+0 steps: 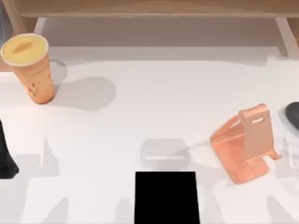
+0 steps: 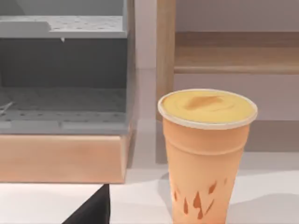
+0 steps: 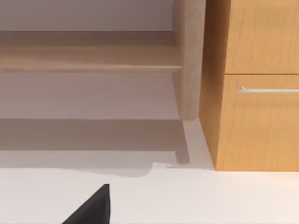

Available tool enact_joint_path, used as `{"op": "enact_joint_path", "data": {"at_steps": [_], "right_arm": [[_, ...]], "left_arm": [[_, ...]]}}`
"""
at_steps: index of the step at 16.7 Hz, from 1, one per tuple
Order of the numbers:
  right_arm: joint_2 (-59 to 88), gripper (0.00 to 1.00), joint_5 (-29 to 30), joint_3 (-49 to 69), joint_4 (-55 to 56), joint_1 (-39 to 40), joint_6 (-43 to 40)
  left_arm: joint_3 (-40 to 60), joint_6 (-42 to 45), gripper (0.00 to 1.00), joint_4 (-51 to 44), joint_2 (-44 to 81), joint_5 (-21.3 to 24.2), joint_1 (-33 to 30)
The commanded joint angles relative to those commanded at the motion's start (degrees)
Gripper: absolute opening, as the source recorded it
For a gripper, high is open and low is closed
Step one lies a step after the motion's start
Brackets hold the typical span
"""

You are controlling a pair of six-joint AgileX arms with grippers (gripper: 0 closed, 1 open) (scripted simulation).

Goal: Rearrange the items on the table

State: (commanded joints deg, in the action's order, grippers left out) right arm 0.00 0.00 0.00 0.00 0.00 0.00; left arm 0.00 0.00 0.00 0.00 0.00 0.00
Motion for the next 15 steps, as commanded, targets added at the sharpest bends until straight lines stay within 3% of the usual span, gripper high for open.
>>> {"op": "enact_joint_path", "data": {"at_steps": [7,15], "right_arm": [[8.8,1.0,0.0,7.7,-5.7,0.0,-2.6],[46.8,1.0,0.2,38.2,-27.6,-0.6,-13.0]], "left_arm": [[0.0,0.0,1.0,0.0,0.0,0.0,0.0],[0.0,0.0,1.0,0.0,0.0,0.0,0.0]]}}
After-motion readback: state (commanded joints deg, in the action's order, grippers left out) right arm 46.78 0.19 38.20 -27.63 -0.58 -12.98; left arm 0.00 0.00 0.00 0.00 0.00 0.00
